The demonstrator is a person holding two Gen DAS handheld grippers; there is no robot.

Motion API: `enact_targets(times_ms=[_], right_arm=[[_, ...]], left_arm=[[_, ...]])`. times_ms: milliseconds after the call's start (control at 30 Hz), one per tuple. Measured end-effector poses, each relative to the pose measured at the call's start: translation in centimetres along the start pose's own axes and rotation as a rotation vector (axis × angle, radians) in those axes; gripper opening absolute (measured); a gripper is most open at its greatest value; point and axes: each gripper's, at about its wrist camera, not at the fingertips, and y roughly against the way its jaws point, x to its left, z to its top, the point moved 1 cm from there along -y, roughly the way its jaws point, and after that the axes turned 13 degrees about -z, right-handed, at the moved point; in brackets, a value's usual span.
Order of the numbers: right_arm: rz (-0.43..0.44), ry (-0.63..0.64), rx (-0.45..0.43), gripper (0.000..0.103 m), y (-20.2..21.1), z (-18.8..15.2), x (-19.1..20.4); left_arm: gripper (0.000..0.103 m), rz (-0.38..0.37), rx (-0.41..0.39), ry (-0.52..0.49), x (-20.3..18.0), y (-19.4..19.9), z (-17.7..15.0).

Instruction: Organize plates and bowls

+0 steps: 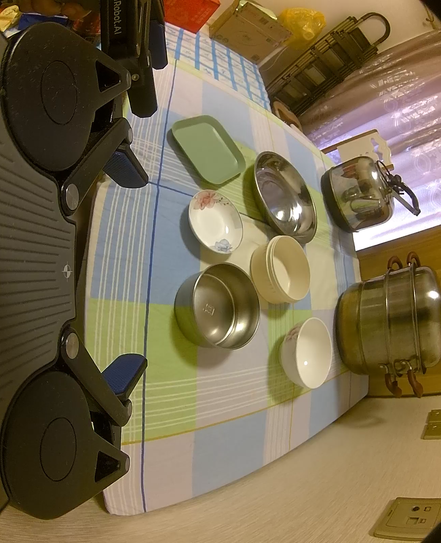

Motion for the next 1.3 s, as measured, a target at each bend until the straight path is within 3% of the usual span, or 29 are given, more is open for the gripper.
enact_targets(times_ms=[1300], right_arm=[[0.041,0.013,0.013,0.103,-1.6,0.9,-0.3]], left_arm=[[0.102,0.035,-0.003,0.039,0.4,-0.3,1.0]])
